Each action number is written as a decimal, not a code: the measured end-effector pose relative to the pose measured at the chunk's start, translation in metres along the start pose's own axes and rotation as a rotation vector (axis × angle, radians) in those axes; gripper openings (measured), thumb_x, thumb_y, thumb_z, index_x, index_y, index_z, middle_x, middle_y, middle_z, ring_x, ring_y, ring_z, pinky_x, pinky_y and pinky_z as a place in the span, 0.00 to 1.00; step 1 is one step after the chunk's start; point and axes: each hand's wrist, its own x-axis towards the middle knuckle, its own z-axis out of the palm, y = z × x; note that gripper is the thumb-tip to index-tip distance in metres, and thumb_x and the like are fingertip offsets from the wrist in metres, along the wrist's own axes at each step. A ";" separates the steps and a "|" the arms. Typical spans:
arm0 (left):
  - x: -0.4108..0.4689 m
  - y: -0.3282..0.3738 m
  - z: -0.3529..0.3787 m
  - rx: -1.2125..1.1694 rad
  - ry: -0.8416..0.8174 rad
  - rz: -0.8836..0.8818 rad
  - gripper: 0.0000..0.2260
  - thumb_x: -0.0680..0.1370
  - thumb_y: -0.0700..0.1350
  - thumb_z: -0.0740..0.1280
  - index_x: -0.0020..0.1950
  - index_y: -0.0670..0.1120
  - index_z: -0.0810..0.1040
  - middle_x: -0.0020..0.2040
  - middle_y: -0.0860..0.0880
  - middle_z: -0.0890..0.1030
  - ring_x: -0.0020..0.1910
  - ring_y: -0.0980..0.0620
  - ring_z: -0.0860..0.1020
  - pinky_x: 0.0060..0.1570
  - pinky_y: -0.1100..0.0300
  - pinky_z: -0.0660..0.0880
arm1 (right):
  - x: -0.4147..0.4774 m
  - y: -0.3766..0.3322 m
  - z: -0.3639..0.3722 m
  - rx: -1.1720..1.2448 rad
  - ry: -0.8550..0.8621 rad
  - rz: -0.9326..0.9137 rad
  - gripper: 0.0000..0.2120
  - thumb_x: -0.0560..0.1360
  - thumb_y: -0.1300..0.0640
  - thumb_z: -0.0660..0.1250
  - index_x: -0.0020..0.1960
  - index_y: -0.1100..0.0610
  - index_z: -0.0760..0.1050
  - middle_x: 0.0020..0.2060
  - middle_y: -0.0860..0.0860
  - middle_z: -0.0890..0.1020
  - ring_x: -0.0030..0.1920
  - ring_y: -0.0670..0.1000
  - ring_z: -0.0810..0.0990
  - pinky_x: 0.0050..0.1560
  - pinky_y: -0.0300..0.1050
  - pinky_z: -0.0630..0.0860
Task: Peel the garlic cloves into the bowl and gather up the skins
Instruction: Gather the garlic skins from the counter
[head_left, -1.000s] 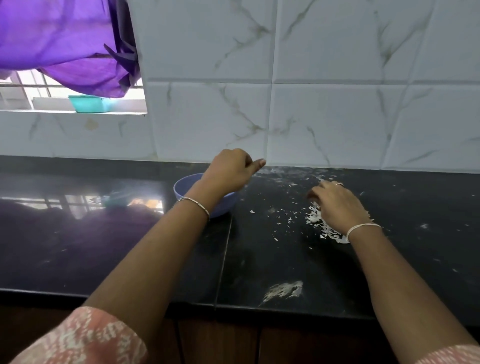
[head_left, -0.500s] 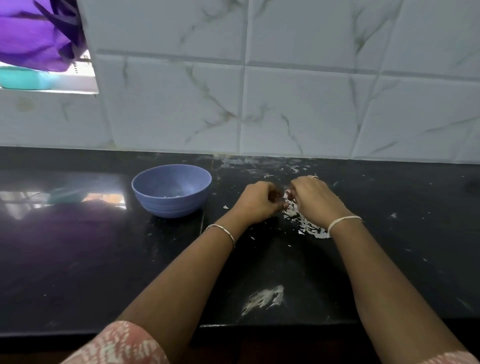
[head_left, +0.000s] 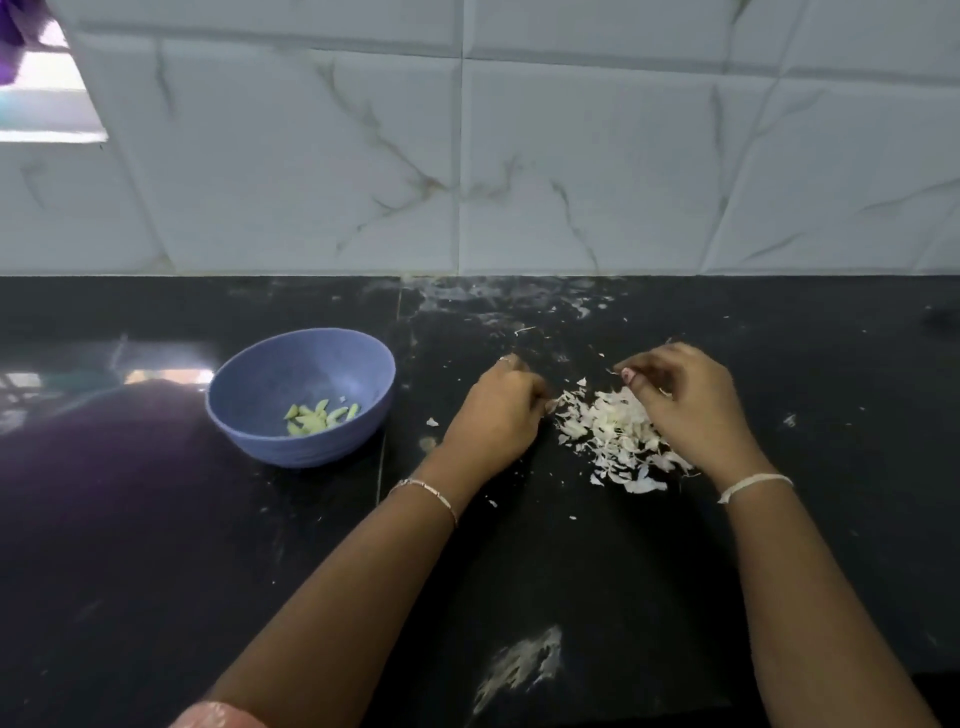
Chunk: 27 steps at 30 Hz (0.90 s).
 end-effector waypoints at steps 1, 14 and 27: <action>0.000 0.000 -0.001 -0.024 0.019 -0.028 0.05 0.77 0.44 0.70 0.51 0.46 0.84 0.52 0.50 0.75 0.52 0.54 0.73 0.54 0.63 0.70 | -0.001 0.003 -0.005 0.093 0.083 0.079 0.06 0.76 0.61 0.70 0.49 0.50 0.82 0.46 0.47 0.80 0.45 0.43 0.79 0.50 0.40 0.77; -0.005 0.037 0.016 -0.244 -0.064 -0.229 0.19 0.80 0.40 0.58 0.71 0.44 0.73 0.71 0.48 0.71 0.72 0.53 0.66 0.70 0.66 0.60 | -0.010 0.020 0.012 0.021 -0.234 0.383 0.25 0.83 0.47 0.50 0.78 0.53 0.57 0.78 0.48 0.59 0.78 0.48 0.53 0.77 0.50 0.54; -0.004 0.049 0.020 -0.518 0.075 -0.397 0.19 0.74 0.47 0.54 0.54 0.46 0.82 0.51 0.54 0.82 0.52 0.59 0.78 0.54 0.66 0.72 | -0.015 0.000 0.031 -0.087 -0.500 0.038 0.44 0.68 0.32 0.55 0.79 0.51 0.52 0.79 0.49 0.48 0.79 0.50 0.45 0.75 0.44 0.54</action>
